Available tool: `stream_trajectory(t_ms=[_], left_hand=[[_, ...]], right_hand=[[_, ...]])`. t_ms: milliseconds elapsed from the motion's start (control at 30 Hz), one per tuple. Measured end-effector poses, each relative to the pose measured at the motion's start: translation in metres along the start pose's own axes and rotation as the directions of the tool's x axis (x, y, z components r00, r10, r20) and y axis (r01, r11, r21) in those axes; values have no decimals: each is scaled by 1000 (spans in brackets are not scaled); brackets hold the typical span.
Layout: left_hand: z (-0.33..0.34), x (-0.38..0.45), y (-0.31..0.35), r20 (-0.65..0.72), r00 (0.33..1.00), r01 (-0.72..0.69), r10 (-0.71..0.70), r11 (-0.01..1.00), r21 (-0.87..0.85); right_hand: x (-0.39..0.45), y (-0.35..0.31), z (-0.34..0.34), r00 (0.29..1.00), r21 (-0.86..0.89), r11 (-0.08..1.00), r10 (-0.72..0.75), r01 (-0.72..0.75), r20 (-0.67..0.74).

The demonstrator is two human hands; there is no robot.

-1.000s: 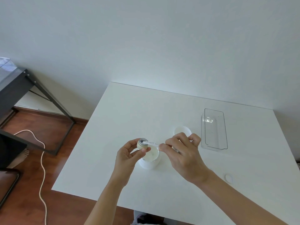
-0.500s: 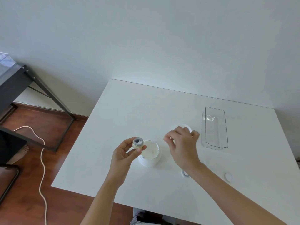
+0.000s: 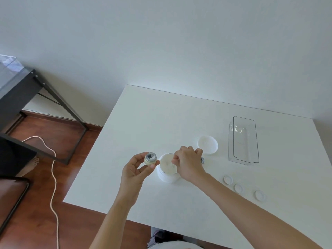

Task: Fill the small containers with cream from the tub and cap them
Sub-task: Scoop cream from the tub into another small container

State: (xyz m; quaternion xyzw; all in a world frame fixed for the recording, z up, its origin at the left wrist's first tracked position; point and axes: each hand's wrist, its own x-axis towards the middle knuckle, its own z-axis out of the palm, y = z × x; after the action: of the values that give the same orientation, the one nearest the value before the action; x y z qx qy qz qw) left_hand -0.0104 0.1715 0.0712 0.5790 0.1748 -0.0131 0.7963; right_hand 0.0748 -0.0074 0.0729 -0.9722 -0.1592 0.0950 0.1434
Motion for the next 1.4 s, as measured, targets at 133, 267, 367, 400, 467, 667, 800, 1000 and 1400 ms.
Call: stream_trajectory(t_ms=[133,267,367,400,467,667,800,1000,1400], left_hand=[[-1,1,0,10,1000,1,-1,1000,-2],[1,2,0,20,1000,-2,2,1000,-6],[3,4,-2,19,1000,10,-10,1000,-9],[5,4,-3,19,1000,14,-13,1000,-4],[8,6,-5,21,1000,20,-20,1000,10],[23,7,-5,32,999,35,-36,998,55],[33,6,-1,51,998,18,-22,998,68],[37,6,3,59,998,4,-8,998,69],[37,8,8,37,999,3,-2,1000,-5]], right_hand=[[-4,10,-13,984,199,964,175,-179,37],[-10,21,-30,934,383,852,335,-356,123],[-14,27,-47,906,466,779,393,-419,156],[-15,28,-53,899,494,755,403,-432,171],[-17,30,-65,896,559,706,401,-436,192],[-23,19,-96,925,674,653,360,-346,126],[-30,7,-103,943,611,745,333,-268,8],[-41,-4,-96,923,317,946,58,72,-381],[-60,9,-81,594,-342,860,-509,379,-623]])
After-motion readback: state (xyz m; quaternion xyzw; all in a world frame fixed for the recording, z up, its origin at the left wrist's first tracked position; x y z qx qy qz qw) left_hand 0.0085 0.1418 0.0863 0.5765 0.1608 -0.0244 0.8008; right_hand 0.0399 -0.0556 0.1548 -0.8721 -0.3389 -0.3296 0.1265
